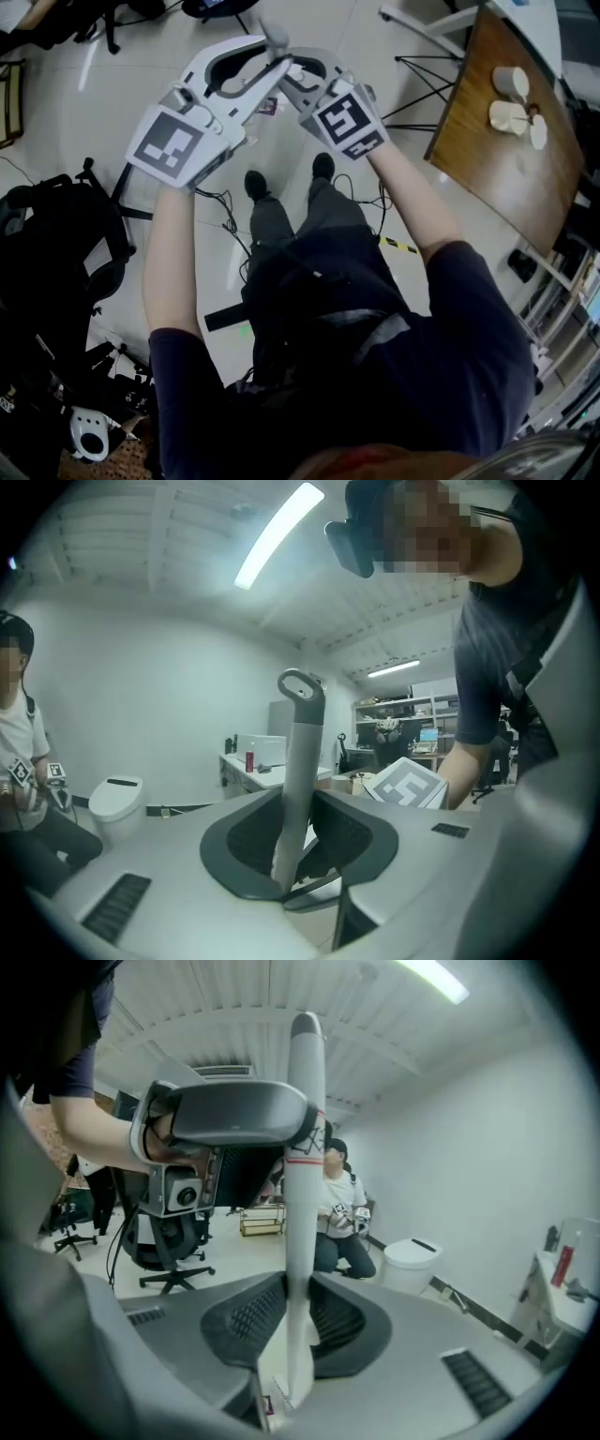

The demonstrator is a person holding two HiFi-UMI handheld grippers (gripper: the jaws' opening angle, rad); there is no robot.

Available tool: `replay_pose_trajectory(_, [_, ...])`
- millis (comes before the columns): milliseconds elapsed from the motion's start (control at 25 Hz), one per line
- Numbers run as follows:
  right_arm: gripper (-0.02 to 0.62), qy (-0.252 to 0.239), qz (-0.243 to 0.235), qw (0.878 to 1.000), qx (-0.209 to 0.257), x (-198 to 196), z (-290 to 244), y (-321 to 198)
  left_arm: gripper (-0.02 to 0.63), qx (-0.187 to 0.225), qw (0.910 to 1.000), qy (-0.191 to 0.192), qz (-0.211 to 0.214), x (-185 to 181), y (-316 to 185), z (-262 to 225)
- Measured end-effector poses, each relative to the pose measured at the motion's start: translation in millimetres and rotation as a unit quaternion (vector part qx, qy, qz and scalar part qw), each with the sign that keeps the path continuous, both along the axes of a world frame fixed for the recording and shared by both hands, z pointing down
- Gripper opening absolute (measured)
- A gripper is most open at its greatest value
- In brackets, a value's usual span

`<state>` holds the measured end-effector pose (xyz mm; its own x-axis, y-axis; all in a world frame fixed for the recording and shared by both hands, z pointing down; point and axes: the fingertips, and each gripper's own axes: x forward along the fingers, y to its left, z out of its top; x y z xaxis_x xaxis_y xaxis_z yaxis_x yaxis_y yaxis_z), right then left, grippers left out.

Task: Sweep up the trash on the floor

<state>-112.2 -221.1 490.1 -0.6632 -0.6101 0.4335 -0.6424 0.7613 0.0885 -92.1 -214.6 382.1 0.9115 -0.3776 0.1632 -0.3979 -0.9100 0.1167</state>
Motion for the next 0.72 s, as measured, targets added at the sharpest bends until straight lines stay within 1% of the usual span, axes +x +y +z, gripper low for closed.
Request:
replay_pose_trajectory(80, [0.097,0.001,0.038,0.999,0.002,4,16,-5,0.103,-0.005,0.9996,0.005,0.027,6,-3,15])
replay_pose_trajectory(160, [0.100,0.002,0.073,0.997,0.003,8,36,-9,0.103,-0.017,0.9983,0.001,0.055,9,-7,35])
replay_pose_trajectory(280, [0.100,0.010,0.132,0.991,0.012,13,63,-17,0.103,-0.033,0.9948,0.004,0.096,11,-16,63])
replay_pose_trajectory(360, [0.101,0.019,0.163,0.986,0.013,10,85,-15,0.103,-0.042,0.9921,0.007,0.118,6,-17,83])
replay_pose_trajectory(440, [0.101,0.028,0.178,0.984,0.010,5,105,-10,0.101,-0.045,0.9899,-0.004,0.134,-2,-15,105])
replay_pose_trajectory(560, [0.101,0.042,0.185,0.982,0.008,6,123,-3,0.100,-0.048,0.9876,-0.014,0.149,-4,-12,124])
replay_pose_trajectory(720, [0.101,0.046,0.202,0.978,0.013,16,125,0,0.098,-0.053,0.9866,0.008,0.154,4,-11,127])
